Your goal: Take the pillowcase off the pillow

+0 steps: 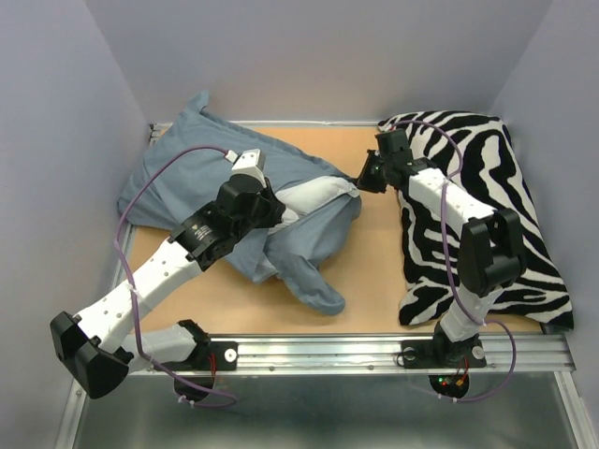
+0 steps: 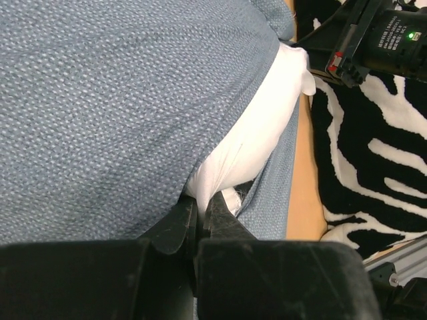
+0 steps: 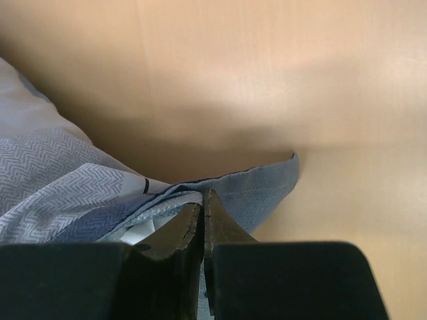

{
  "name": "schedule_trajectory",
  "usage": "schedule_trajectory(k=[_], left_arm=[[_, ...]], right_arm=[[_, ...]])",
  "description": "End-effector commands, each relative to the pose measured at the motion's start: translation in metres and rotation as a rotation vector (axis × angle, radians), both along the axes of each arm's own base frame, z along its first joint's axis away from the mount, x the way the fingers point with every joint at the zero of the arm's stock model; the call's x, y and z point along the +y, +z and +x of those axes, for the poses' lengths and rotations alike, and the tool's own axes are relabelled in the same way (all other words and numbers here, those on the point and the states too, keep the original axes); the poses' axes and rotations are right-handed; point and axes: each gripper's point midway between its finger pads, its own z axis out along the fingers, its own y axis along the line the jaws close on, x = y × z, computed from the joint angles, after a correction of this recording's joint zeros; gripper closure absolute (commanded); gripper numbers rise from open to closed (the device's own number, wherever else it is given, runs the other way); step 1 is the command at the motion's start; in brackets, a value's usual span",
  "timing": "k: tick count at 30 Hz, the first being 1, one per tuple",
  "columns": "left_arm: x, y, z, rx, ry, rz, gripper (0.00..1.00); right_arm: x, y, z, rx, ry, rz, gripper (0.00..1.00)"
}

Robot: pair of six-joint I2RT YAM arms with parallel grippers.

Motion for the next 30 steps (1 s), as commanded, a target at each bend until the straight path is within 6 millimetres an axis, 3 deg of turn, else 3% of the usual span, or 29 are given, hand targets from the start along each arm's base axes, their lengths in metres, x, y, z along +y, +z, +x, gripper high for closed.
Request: schedule_trajectory(k=[1, 6, 10, 12, 14, 15, 16, 17, 22, 26, 27, 30], left_arm=[[0.035, 0.095, -0.008, -0.218, 0.103, -0.141, 1.0], [0.035, 0.108, -0.008, -0.249, 0.107, -0.185, 1.0], [0.024, 0.14, -0.002, -0.313, 0.096, -0.272, 1.0], [0.019, 0.147, 0.003, -0.33, 0.095, -0.299, 1.0], [0.011, 0.153, 0.011, -0.343, 0.096, -0.322, 1.0], [0.004, 0.144, 0.02, -0.325, 0.096, -0.306, 1.0], [-0.001, 0.144, 0.024, -0.328, 0.096, -0.316, 1.0], [-0.008, 0.135, 0.031, -0.308, 0.099, -0.31, 1.0], [-0.016, 0.126, 0.048, -0.3, 0.137, -0.314, 1.0], [-0.022, 0.119, 0.058, -0.289, 0.153, -0.311, 1.0], [-0.022, 0.118, 0.059, -0.288, 0.157, -0.312, 1.0], [-0.03, 0.115, 0.066, -0.28, 0.154, -0.312, 1.0]], right_arm=[[-0.103, -0.039, 0.031, -0.024, -0.274, -0.207, 0.93], [-0.08, -0.065, 0.017, 0.02, -0.199, -0.1, 0.94], [-0.062, -0.091, -0.007, 0.046, -0.138, -0.041, 0.93], [-0.041, -0.09, -0.018, 0.042, -0.068, 0.013, 0.92], [-0.017, -0.075, -0.032, -0.002, -0.009, 0.043, 0.86], [-0.008, -0.065, -0.036, -0.026, 0.018, 0.052, 0.83], [0.005, -0.046, -0.042, -0.066, 0.048, 0.068, 0.8], [0.009, -0.037, -0.048, -0.075, 0.066, 0.094, 0.68], [-0.002, 0.014, -0.063, -0.175, 0.031, 0.118, 0.29], [-0.006, 0.053, -0.076, -0.246, 0.047, 0.142, 0.22], [-0.004, 0.071, -0.082, -0.282, 0.059, 0.171, 0.21], [0.014, 0.097, -0.1, -0.314, 0.145, 0.243, 0.18]])
